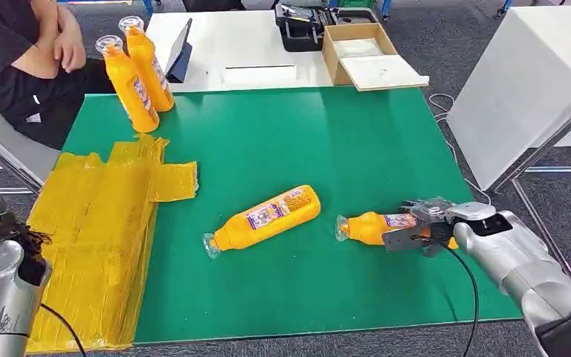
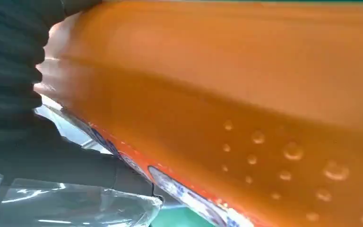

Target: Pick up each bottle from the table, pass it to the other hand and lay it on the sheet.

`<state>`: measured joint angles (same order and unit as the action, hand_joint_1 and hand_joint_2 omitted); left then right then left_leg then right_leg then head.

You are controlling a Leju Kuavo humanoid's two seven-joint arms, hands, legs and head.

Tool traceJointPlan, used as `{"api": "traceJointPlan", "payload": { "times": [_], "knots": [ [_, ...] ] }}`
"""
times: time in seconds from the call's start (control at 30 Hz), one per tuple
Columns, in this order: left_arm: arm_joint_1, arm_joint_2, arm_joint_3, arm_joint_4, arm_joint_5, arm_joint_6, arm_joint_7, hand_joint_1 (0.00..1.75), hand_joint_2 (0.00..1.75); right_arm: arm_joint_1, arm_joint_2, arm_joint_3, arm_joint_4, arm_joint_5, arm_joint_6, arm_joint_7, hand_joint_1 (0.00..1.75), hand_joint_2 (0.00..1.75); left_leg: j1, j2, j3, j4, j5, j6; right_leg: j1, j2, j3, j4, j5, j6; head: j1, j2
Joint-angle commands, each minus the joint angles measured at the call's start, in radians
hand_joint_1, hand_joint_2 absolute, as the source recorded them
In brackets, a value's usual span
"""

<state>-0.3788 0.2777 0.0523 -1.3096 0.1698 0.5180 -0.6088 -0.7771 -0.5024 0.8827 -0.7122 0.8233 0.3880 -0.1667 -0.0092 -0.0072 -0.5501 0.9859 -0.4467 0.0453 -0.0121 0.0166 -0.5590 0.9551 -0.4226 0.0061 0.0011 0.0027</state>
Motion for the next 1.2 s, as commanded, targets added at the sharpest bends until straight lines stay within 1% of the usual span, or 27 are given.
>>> {"api": "traceJointPlan", "payload": {
  "times": [0.03,0.1,0.13,0.17,0.2,0.23,0.3,0.33,0.47,0.5,0.53,0.6,0.63,0.67,0.7,0.73,0.77,0.83,0.87,0.97,1.0,1.1,1.13,1.17,1.2],
  "knots": [
    [0.017,0.008,0.027,0.042,0.021,-0.005,-0.011,0.00,0.00,0.138,-0.039,-0.062,-0.003,0.030,-0.004,0.023,0.00,1.75,0.001,-0.002,0.004,-0.002,0.000,-0.004,0.001,-0.004,0.006,-0.003,0.000,-0.001,0.000,0.000],
    [0.012,0.004,0.027,0.048,0.022,-0.010,-0.012,0.00,0.00,0.152,-0.046,-0.065,0.008,0.036,0.007,0.013,0.00,1.75,0.001,-0.004,0.004,-0.002,0.001,-0.004,0.001,-0.006,0.007,-0.004,0.000,-0.001,-0.001,0.000],
    [0.009,0.004,0.026,0.049,0.022,-0.010,-0.012,0.00,0.00,0.156,-0.047,-0.065,0.010,0.036,0.005,0.014,0.21,1.75,0.001,-0.005,0.004,-0.002,0.001,-0.003,0.001,-0.007,0.007,-0.004,0.000,-0.001,0.000,0.000],
    [0.002,0.007,0.019,0.060,0.023,-0.017,-0.012,0.00,0.00,0.162,-0.045,-0.076,0.008,0.037,0.001,0.005,1.75,1.75,0.001,-0.005,0.004,-0.001,0.000,-0.002,0.002,-0.005,0.006,-0.003,0.000,0.000,0.000,0.000],
    [-0.002,0.008,0.019,0.062,0.025,-0.019,-0.015,0.00,0.00,0.162,-0.043,-0.078,0.004,0.040,0.003,0.003,1.75,1.75,0.001,-0.006,0.004,-0.002,0.001,-0.005,0.002,-0.009,0.007,-0.004,0.001,-0.001,0.000,0.000],
    [-0.002,0.008,0.019,0.063,0.025,-0.019,-0.015,0.00,0.00,0.160,-0.042,-0.078,0.003,0.040,0.002,0.003,1.75,1.75,0.001,-0.005,0.004,-0.001,0.000,-0.002,0.002,-0.005,0.006,-0.003,0.000,0.000,0.000,0.000],
    [-0.005,0.011,0.019,0.068,0.026,-0.020,-0.016,0.00,0.00,0.140,-0.043,-0.077,0.000,0.043,0.015,0.000,1.75,1.75,0.001,-0.005,0.005,-0.001,0.001,-0.002,0.002,-0.006,0.006,-0.003,0.001,0.000,0.000,0.000],
    [-0.005,0.013,0.020,0.070,0.027,-0.020,-0.018,0.00,0.00,0.131,-0.044,-0.077,-0.002,0.044,0.020,-0.002,0.00,1.75,0.001,-0.004,0.005,-0.001,0.001,-0.003,0.002,-0.005,0.006,-0.003,0.001,0.000,0.000,0.000],
    [0.004,0.017,0.030,0.079,0.045,-0.016,-0.035,0.00,0.00,0.101,-0.062,-0.076,-0.008,0.047,0.036,-0.011,0.00,1.75,-0.001,-0.004,0.005,0.001,0.001,-0.002,0.003,-0.005,0.005,-0.002,0.002,0.001,0.000,0.000],
    [0.004,0.017,0.030,0.079,0.045,-0.016,-0.035,0.00,0.00,0.101,-0.062,-0.076,-0.008,0.047,0.036,-0.011,0.00,1.75,-0.001,-0.003,0.005,0.002,0.000,-0.001,0.003,-0.004,0.005,-0.002,0.002,0.002,0.000,0.000],
    [0.004,0.017,0.030,0.079,0.045,-0.016,-0.035,0.00,0.00,0.101,-0.062,-0.076,-0.008,0.047,0.036,-0.011,0.00,1.75,-0.001,-0.003,0.005,0.001,0.001,-0.003,0.003,-0.004,0.005,-0.002,0.003,0.002,0.000,0.000],
    [0.011,0.019,0.035,0.077,0.048,-0.016,-0.038,0.00,0.00,0.100,-0.066,-0.079,-0.010,0.046,0.032,-0.011,0.00,1.75,-0.001,-0.003,0.005,0.002,0.001,0.000,0.003,-0.003,0.006,-0.002,0.002,0.003,0.000,0.000],
    [0.014,0.019,0.036,0.075,0.050,-0.017,-0.039,0.00,0.00,0.100,-0.070,-0.082,-0.013,0.044,0.032,-0.010,0.00,1.75,-0.001,-0.003,0.005,0.001,0.001,-0.002,0.003,-0.004,0.006,-0.002,0.002,0.002,0.000,0.000],
    [0.017,0.020,0.039,0.074,0.052,-0.017,-0.040,0.00,0.00,0.100,-0.077,-0.083,-0.017,0.045,0.030,-0.009,0.00,1.75,-0.001,-0.003,0.005,0.002,0.001,0.000,0.003,-0.003,0.006,-0.002,0.002,0.003,0.000,0.000],
    [0.020,0.022,0.041,0.074,0.054,-0.019,-0.041,0.00,0.00,0.100,-0.088,-0.089,-0.029,0.038,0.037,-0.008,0.00,1.75,-0.001,-0.003,0.004,0.001,0.002,-0.004,0.002,-0.005,0.005,-0.003,0.003,0.002,0.000,0.000],
    [0.023,0.023,0.043,0.074,0.055,-0.018,-0.042,0.00,0.00,0.098,-0.096,-0.091,-0.036,0.038,0.037,-0.009,0.00,1.75,-0.001,-0.003,0.005,0.002,0.001,-0.001,0.002,-0.004,0.006,-0.002,0.002,0.003,0.000,0.000],
    [0.026,0.024,0.045,0.072,0.056,-0.019,-0.043,0.00,0.00,0.099,-0.105,-0.096,-0.046,0.032,0.040,-0.010,0.00,1.75,-0.002,-0.003,0.004,0.002,0.001,-0.002,0.002,-0.005,0.005,-0.002,0.002,0.002,0.000,0.000],
    [0.032,0.027,0.051,0.071,0.058,-0.023,-0.043,0.00,0.00,0.101,-0.128,-0.101,-0.074,0.027,0.055,-0.005,0.00,1.75,-0.002,-0.003,0.004,0.002,0.001,0.000,0.002,-0.003,0.006,-0.001,0.002,0.003,0.000,0.000],
    [0.034,0.027,0.052,0.071,0.058,-0.024,-0.044,0.00,0.00,0.103,-0.134,-0.102,-0.082,0.025,0.059,-0.005,0.00,1.75,-0.002,-0.004,0.004,0.002,0.001,-0.001,0.002,-0.004,0.005,-0.001,0.002,0.003,0.000,0.000],
    [0.034,0.027,0.052,0.071,0.058,-0.024,-0.044,0.00,0.00,0.103,-0.134,-0.102,-0.082,0.025,0.059,-0.005,0.00,1.75,-0.002,-0.004,0.003,0.002,0.001,0.000,0.002,-0.003,0.005,-0.001,0.002,0.003,0.000,0.000],
    [0.032,0.026,0.052,0.071,0.058,-0.029,-0.044,0.00,0.00,0.104,-0.145,-0.096,-0.094,0.020,0.072,-0.001,0.00,1.75,-0.002,-0.004,0.002,0.002,0.001,-0.001,0.002,-0.004,0.005,-0.001,0.002,0.002,0.000,0.000],
    [0.037,0.030,0.055,0.068,0.059,-0.034,-0.046,0.00,0.00,0.110,-0.196,-0.102,-0.140,-0.002,0.086,0.002,0.00,1.75,-0.002,-0.004,0.000,0.002,0.001,0.000,0.002,-0.004,0.005,-0.001,0.001,0.003,0.000,0.000],
    [0.040,0.032,0.057,0.064,0.060,-0.035,-0.046,0.00,0.00,0.119,-0.208,-0.117,-0.159,-0.018,0.085,0.006,0.00,1.75,-0.002,-0.004,0.000,0.002,0.001,0.001,0.002,-0.004,0.004,-0.001,0.001,0.003,0.000,0.000],
    [0.044,0.033,0.061,0.059,0.061,-0.035,-0.045,0.00,0.00,0.124,-0.222,-0.126,-0.178,-0.028,0.090,0.007,0.00,1.75,-0.003,-0.005,0.000,0.002,0.001,-0.001,0.001,-0.006,0.004,0.000,0.001,0.003,0.000,0.000],
    [0.052,0.035,0.066,0.051,0.062,-0.035,-0.044,0.00,0.00,0.131,-0.234,-0.139,-0.204,-0.035,0.088,0.018,0.00,1.75,-0.003,-0.005,0.000,0.003,0.001,0.000,0.002,-0.005,0.003,0.000,0.001,0.003,0.000,0.000]
  ]
}}
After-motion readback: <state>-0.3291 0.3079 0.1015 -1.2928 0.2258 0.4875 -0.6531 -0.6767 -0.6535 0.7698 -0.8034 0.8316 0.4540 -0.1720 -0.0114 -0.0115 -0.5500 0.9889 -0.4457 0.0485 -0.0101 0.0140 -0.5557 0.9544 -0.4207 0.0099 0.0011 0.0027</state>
